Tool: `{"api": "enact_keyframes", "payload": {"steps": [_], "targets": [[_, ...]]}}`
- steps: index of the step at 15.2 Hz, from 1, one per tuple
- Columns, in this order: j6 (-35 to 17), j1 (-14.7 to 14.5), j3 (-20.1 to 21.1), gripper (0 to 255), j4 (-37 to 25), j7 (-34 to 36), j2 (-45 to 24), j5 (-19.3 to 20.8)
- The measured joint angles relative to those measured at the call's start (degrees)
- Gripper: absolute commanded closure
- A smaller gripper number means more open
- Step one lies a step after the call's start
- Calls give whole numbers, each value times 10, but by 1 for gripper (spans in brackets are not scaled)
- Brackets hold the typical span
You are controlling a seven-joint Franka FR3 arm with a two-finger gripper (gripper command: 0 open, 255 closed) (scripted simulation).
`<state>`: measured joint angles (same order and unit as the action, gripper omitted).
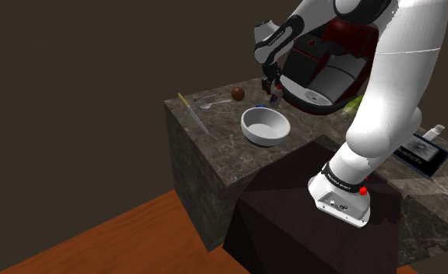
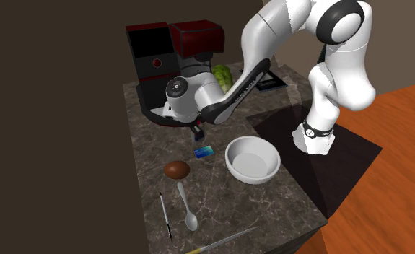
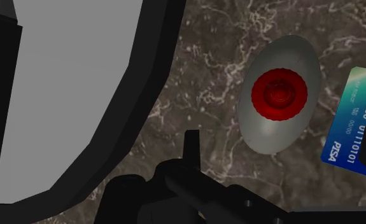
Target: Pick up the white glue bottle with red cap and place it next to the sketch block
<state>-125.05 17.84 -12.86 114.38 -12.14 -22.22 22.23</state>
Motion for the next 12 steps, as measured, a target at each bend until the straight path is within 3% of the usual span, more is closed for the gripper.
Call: {"api": "enact_keyframes", "payload": {"steps": [6, 7, 12], "targets": [[-4, 1, 0, 0, 0, 0, -3, 0], [-4, 1, 0, 255, 0, 0, -3, 0], [-4, 1, 0, 255, 0, 0, -2, 0]]}}
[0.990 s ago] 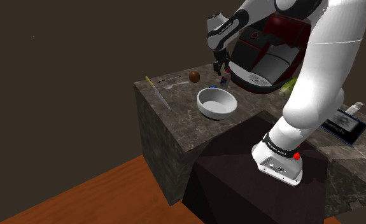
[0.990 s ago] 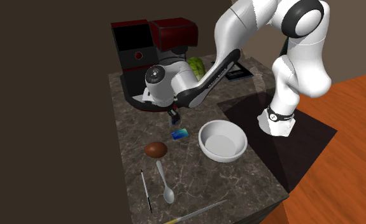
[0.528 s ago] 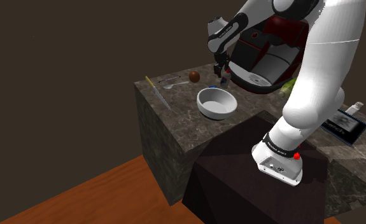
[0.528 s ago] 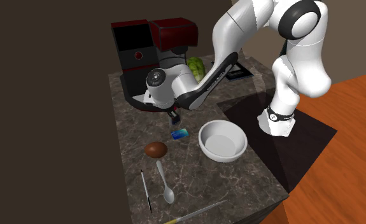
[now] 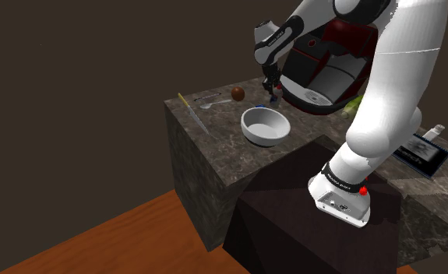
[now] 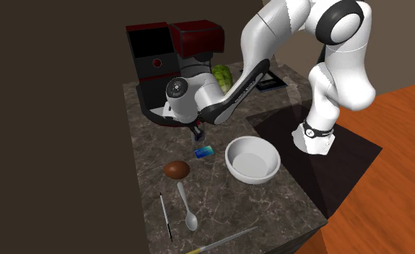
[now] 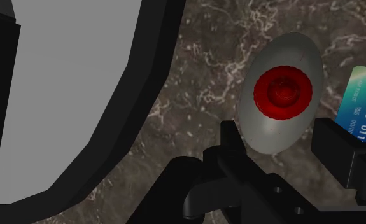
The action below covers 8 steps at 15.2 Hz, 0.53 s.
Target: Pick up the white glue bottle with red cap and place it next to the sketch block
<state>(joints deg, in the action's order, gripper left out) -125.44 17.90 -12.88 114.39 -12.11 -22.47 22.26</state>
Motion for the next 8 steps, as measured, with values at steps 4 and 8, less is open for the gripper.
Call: {"api": "enact_keyframes", "payload": {"steps": [4, 8], "targets": [[0, 0, 0, 255, 0, 0, 0, 0], [12, -1, 0, 255, -2, -4, 10, -1]]}}
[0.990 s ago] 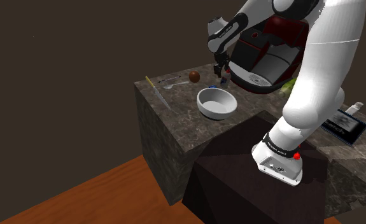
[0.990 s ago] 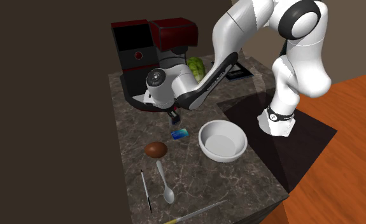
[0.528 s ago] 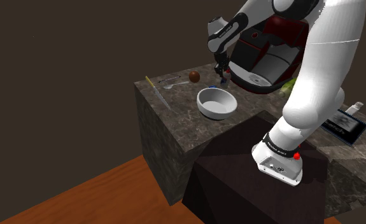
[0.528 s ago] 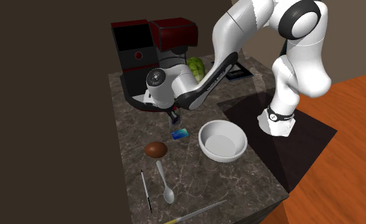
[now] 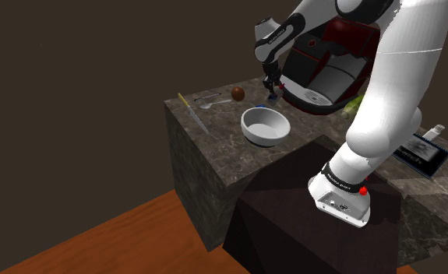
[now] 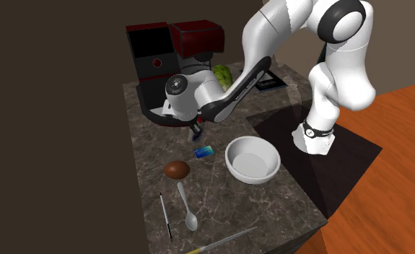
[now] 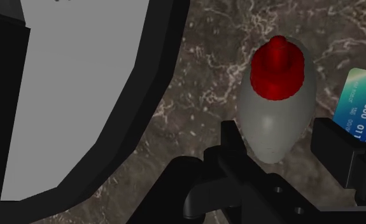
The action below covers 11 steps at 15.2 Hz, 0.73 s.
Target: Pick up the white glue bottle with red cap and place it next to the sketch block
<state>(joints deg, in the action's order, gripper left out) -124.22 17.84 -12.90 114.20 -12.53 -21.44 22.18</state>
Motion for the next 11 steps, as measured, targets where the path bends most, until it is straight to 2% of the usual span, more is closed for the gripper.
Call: {"api": "enact_keyframes", "payload": {"steps": [11], "targets": [[66, -4, -1, 255, -17, -22, 52, -3]]}}
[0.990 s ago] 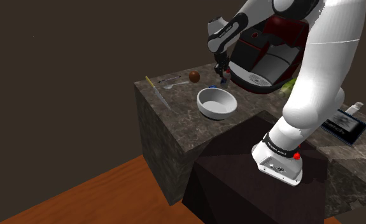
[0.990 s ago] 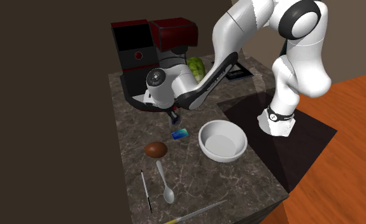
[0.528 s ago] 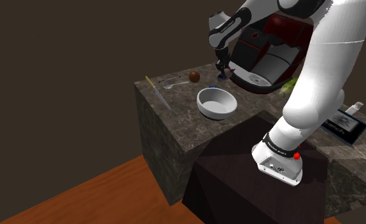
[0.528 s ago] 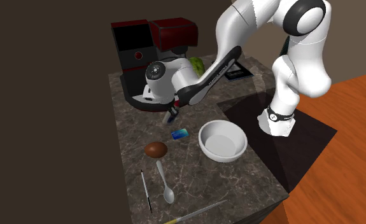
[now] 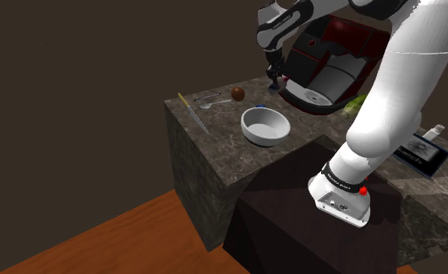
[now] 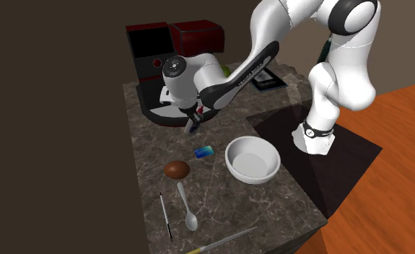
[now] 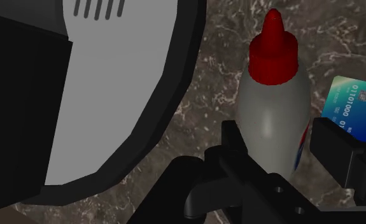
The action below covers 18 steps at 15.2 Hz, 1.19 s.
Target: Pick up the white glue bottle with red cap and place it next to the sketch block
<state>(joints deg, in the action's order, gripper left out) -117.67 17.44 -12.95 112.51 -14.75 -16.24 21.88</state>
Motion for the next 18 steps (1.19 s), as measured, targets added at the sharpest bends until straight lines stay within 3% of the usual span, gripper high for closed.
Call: {"api": "enact_keyframes", "payload": {"steps": [18], "targets": [[117, -7, 1, 255, -63, -36, 59, -5]]}}
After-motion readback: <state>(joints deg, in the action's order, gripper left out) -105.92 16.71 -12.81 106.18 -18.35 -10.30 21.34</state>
